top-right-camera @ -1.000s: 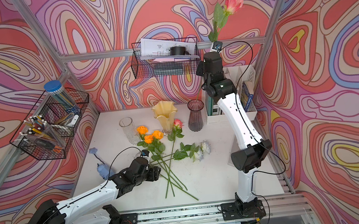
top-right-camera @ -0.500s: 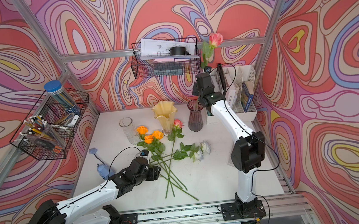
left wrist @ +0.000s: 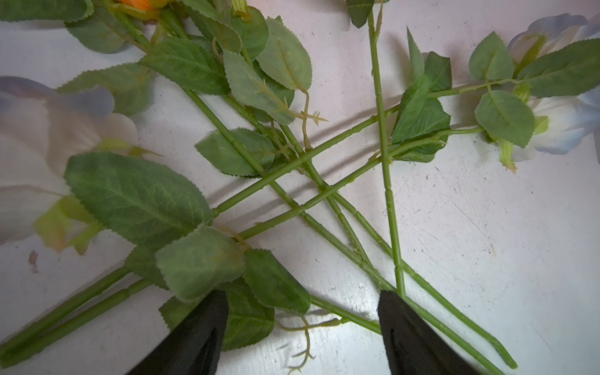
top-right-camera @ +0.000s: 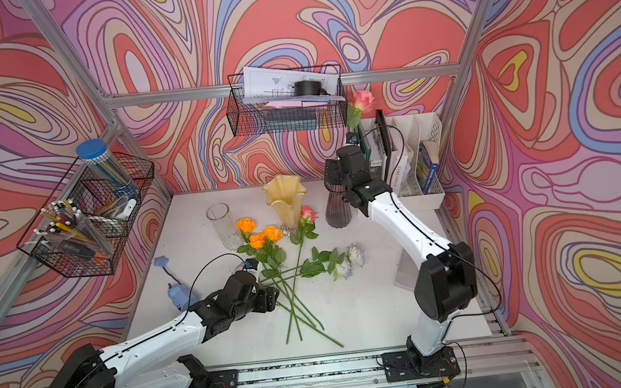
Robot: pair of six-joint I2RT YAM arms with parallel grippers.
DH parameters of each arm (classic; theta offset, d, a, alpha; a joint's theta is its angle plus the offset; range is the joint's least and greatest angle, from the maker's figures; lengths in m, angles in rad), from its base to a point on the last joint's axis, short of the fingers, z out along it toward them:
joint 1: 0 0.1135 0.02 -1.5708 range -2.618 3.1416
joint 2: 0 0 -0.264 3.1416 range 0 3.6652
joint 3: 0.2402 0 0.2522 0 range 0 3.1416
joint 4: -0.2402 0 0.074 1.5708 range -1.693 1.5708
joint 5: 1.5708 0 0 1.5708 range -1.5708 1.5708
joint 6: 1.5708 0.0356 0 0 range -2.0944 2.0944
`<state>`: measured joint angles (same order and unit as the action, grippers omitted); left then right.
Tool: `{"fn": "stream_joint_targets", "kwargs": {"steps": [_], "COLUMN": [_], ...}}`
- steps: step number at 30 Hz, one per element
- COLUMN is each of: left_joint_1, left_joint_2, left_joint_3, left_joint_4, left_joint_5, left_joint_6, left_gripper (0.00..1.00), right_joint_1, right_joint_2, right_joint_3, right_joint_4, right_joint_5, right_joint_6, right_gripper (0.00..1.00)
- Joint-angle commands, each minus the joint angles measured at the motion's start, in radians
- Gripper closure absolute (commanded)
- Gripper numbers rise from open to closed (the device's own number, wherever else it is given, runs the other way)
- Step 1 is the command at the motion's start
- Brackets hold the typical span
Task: Arrange the flowers in different vases according to their colors
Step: Insert the flower into the vase, then pick up the flower at the center of the board.
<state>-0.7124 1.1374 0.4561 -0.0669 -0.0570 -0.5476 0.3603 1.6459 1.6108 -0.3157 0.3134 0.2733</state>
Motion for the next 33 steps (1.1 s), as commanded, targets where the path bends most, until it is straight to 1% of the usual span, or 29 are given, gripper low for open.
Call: {"fn": "stream_joint_targets", "kwargs": {"steps": [1,2,5,8,11,13,15,17,19,20,23,27,29,30,33], "left_joint_1": [0.008,0.008,0.008,0.008,0.008,0.008,0.01,0.01,0.011,0.012,0.014,0.014,0.014,0.014,0.015], "left_joint_2": [-0.029,-0.038,-0.061,-0.076,-0.072,-0.071,-0.074,-0.077,-0.085,-0.092,-0.107,-0.116,-0.119,-0.122,-0.132], "left_joint_3": [0.004,0.001,-0.01,-0.019,-0.022,-0.03,-0.037,-0.039,-0.042,-0.045,-0.048,-0.049,-0.047,-0.047,-0.048], "left_joint_4": [-0.003,-0.009,-0.021,-0.024,-0.034,-0.032,-0.031,-0.039,-0.047,-0.047,-0.047,-0.052,-0.059,-0.061,-0.067], "left_joint_5": [0.005,0.003,-0.01,0.003,0.007,0.006,0.006,0.006,0.005,0.005,0.011,0.012,0.011,0.011,0.009], "left_joint_6": [0.021,0.021,0.023,0.027,0.034,0.038,0.044,0.05,0.056,0.055,0.05,0.043,0.041,0.04,0.037], "left_gripper": [0.2,0.2,0.19,0.19,0.19,0.19,0.19,0.19,0.2,0.2,0.2,0.2,0.21,0.21,0.21], "right_joint_1": [0.011,0.012,0.046,0.13,0.211,0.229,0.233,0.242,0.252,0.255,0.256,0.259,0.261,0.262,0.264], "right_joint_2": [-0.112,-0.134,-0.174,-0.162,-0.108,-0.059,-0.004,0.062,0.119,0.172,0.25,0.326,0.358,0.366,0.377], "right_joint_3": [0.029,0.029,-0.011,-0.107,-0.245,-0.314,-0.343,-0.324,-0.276,-0.247,-0.215,-0.177,-0.157,-0.155,-0.16], "right_joint_4": [-0.119,-0.165,-0.284,-0.341,-0.283,-0.217,-0.154,-0.129,-0.142,-0.16,-0.148,-0.135,-0.143,-0.142,-0.139], "right_joint_5": [-0.059,-0.098,-0.275,-0.362,-0.421,-0.439,-0.478,-0.488,-0.49,-0.487,-0.499,-0.512,-0.514,-0.516,-0.51], "right_joint_6": [-0.019,-0.002,0.056,0.155,0.262,0.328,0.369,0.377,0.371,0.372,0.384,0.39,0.392,0.393,0.401], "right_gripper": [0.09,0.09,0.1,0.13,0.16,0.2,0.25,0.3,0.34,0.36,0.43,0.47,0.53,0.54,0.55]}}
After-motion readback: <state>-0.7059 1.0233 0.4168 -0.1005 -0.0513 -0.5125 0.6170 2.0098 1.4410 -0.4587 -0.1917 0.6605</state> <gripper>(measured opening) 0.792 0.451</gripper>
